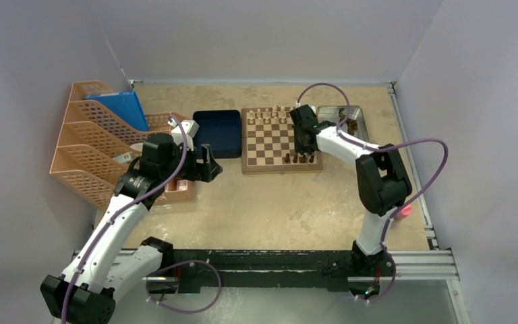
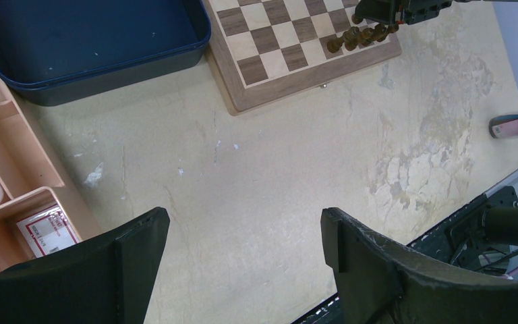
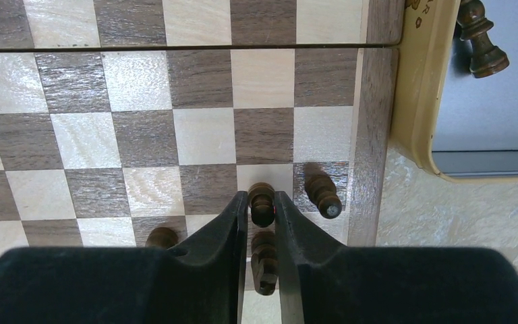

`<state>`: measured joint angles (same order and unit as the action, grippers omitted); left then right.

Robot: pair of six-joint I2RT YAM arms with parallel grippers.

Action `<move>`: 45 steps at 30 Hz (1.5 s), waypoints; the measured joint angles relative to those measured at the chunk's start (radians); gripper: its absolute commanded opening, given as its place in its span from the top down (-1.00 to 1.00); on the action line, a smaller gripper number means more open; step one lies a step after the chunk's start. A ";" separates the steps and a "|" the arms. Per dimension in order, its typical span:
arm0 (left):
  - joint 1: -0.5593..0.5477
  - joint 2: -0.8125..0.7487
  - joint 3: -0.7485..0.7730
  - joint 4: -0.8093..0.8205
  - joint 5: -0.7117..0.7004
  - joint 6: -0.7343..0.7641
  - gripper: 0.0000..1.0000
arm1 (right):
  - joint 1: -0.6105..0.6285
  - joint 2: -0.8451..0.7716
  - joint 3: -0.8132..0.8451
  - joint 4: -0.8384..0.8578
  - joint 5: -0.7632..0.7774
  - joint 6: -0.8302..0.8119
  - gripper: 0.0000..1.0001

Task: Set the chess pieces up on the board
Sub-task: Place the chess piece on the chessboard, then pick up the chess piece from the storage box.

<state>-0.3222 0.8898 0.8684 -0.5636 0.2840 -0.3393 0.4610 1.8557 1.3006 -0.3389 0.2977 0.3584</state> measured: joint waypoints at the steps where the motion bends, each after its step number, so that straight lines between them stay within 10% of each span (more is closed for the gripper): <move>1: 0.000 0.000 0.000 0.000 0.000 0.000 -0.66 | 0.001 -0.002 0.000 0.000 0.000 0.000 0.52; 22: 0.000 0.000 0.000 0.000 0.000 0.000 -0.66 | -0.021 -0.050 0.107 0.015 0.085 0.016 0.46; 45: 0.000 0.000 0.000 0.000 0.001 0.000 -0.66 | -0.412 0.156 0.210 0.310 0.124 -0.104 0.47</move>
<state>-0.3222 0.8894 0.8684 -0.5636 0.2848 -0.3393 0.0490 2.0121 1.5105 -0.0288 0.4221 0.2543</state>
